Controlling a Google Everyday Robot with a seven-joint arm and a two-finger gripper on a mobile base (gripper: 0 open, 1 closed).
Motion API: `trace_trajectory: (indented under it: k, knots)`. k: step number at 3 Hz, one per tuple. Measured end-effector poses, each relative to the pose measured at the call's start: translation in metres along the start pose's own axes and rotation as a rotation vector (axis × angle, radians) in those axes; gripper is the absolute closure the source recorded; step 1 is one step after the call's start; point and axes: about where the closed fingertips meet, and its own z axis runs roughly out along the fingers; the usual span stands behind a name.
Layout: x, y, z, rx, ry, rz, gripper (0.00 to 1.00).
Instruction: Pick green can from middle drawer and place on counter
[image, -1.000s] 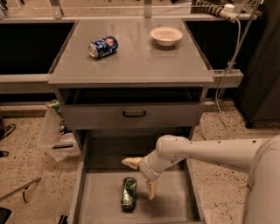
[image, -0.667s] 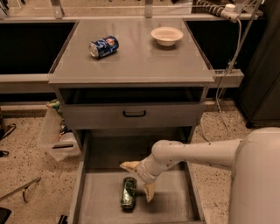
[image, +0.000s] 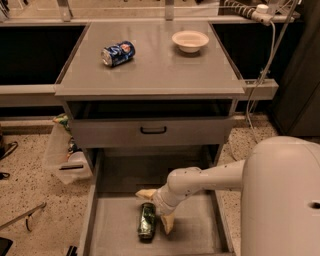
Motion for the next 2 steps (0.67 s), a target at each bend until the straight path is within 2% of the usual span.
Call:
trace_trajectory:
  k: [1,2]
  knots:
    - [-0.019,-0.004,0.002,-0.009,0.013,-0.017,0.0]
    - [-0.034,-0.007,0.01,-0.045,0.0,-0.023,0.0]
